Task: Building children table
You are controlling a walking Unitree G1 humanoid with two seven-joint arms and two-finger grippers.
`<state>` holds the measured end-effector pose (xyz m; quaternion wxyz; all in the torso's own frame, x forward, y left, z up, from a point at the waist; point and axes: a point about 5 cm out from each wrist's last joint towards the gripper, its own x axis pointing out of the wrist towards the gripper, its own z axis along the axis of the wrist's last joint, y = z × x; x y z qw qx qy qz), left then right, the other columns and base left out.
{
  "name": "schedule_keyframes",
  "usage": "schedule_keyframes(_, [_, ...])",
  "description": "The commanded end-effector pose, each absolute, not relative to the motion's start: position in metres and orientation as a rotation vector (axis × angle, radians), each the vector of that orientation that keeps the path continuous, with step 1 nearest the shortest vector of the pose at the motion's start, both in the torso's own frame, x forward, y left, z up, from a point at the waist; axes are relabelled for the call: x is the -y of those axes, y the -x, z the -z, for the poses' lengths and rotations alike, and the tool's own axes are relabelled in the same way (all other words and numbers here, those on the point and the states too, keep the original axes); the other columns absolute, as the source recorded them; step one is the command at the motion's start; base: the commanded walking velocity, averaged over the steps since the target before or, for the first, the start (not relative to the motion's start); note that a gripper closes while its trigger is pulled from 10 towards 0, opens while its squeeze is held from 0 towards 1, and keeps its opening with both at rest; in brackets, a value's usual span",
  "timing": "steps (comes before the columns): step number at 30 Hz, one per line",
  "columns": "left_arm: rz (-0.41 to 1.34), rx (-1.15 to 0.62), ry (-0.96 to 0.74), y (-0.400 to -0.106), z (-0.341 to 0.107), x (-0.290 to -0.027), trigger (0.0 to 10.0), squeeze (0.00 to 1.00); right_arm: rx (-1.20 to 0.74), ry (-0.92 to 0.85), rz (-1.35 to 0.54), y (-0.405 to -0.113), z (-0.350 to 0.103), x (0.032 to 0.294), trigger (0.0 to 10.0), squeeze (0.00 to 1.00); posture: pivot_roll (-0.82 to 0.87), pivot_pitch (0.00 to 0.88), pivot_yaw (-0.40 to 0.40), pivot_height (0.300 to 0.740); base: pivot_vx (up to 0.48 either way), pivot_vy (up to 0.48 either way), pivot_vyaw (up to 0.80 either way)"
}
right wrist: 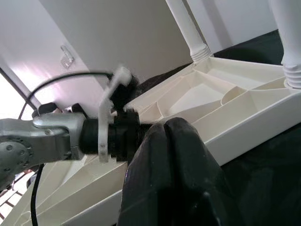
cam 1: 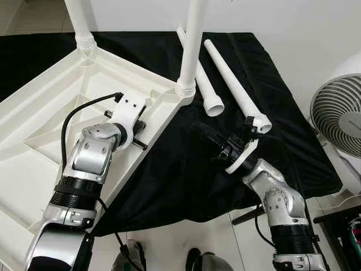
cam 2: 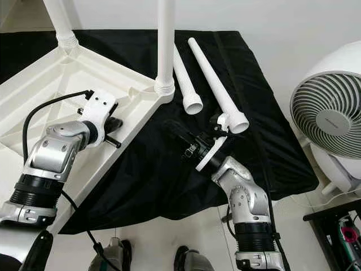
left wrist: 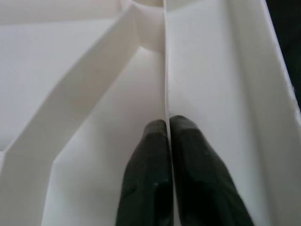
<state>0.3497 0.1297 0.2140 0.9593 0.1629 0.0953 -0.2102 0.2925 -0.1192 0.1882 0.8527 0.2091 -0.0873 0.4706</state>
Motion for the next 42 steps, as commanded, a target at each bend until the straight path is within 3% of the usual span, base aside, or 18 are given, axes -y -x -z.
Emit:
schedule_keyframes(1, [0.385, -0.066, -0.325, -0.349, -0.235, -0.125, 10.0, 1.00, 0.180, -0.449, -0.997, -0.290, -0.188, 0.119, 10.0, 0.00, 0.14, 0.176, -0.048, 0.740, 0.000, 0.000, 0.00])
schedule_keyframes(10, [0.407, -0.033, -0.333, -0.345, -0.242, -0.122, 10.0, 1.00, 0.183, -0.447, -0.980, -0.289, -0.191, 0.120, 10.0, 0.00, 0.14, 0.179, -0.045, 0.740, 0.000, 0.000, 0.00])
schedule_keyframes(11, [0.421, -0.015, -0.330, -0.343, -0.246, -0.121, 10.0, 0.00, 0.184, -0.445, -0.973, -0.289, -0.191, 0.121, 10.0, 0.00, 0.14, 0.179, -0.045, 0.740, 0.000, 0.000, 0.00])
schedule_keyframes(23, [0.473, 0.003, -0.354, -0.328, -0.253, -0.134, 10.0, 0.00, 0.247, -0.398, -0.787, -0.289, -0.196, 0.123, 10.0, 0.00, 0.14, 0.180, -0.045, 0.740, 0.000, 0.000, 0.00])
schedule_keyframes(26, [0.488, -0.064, -0.413, -0.316, -0.245, -0.155, 10.0, 0.00, 0.254, -0.352, -0.679, -0.285, -0.193, 0.122, 10.0, 0.00, 0.13, 0.182, -0.046, 0.740, 0.000, 0.000, 0.00])
schedule_keyframes(29, [0.488, -0.064, -0.413, -0.316, -0.245, -0.155, 10.0, 0.00, 0.254, -0.352, -0.679, -0.285, -0.193, 0.122, 10.0, 0.00, 0.13, 0.182, -0.046, 0.740, 0.000, 0.000, 0.00])
schedule_keyframes(35, [0.498, -0.237, -0.446, -0.293, -0.232, -0.191, 10.0, 0.00, 0.245, -0.325, -0.620, -0.271, -0.188, 0.125, 10.0, 0.00, 0.14, 0.183, -0.054, 0.740, 0.000, 0.000, 0.00])
schedule_keyframes(42, [0.516, -0.333, -0.468, -0.277, -0.219, -0.204, 10.0, 0.00, 0.258, -0.268, -0.546, -0.267, -0.187, 0.129, 10.0, 0.00, 0.15, 0.182, -0.064, 0.740, 0.000, 0.000, 0.00])
